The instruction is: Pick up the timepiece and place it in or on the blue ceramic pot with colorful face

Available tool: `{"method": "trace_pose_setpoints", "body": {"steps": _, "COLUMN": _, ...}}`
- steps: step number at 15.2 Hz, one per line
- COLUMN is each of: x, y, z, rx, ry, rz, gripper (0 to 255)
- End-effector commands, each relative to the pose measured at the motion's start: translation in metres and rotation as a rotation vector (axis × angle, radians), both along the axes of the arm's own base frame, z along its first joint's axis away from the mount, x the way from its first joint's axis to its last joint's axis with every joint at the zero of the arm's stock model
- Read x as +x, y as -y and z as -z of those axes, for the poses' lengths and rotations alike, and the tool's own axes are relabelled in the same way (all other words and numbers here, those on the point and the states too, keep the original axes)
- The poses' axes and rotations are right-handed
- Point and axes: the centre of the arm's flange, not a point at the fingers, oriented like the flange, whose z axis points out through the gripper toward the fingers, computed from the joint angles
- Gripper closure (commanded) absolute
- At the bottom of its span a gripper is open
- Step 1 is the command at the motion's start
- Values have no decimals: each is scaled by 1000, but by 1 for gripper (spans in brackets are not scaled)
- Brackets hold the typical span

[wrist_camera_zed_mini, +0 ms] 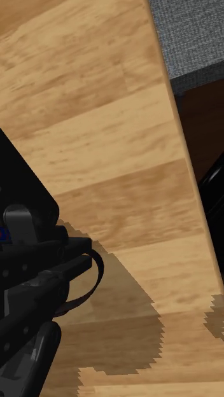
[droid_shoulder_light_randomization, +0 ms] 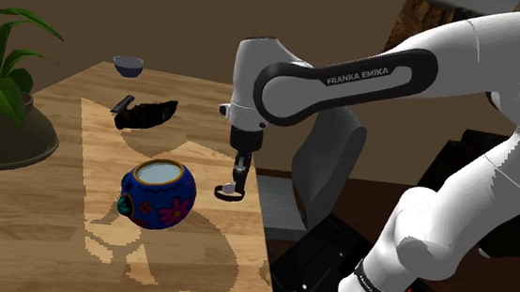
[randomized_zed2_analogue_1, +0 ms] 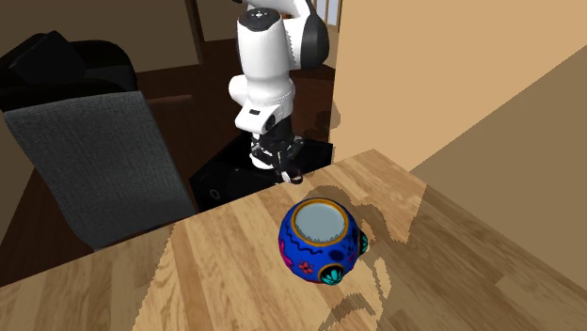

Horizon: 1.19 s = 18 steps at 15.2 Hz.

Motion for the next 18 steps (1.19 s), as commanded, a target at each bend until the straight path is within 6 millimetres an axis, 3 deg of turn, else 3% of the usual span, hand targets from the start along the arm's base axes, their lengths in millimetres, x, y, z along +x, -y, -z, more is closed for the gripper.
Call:
{"method": "trace_pose_setpoints", "body": {"steps": 1, "x": -1, "y": 0, "z": -10, "rx": 0, "ry": -1, "rz": 0, "gripper": 255}}
{"method": "trace_pose_setpoints", "body": {"steps": 18, "x": -1, "y": 0, "z": -100, "rx": 0, "ry": -1, "rz": 0, "gripper": 255}}
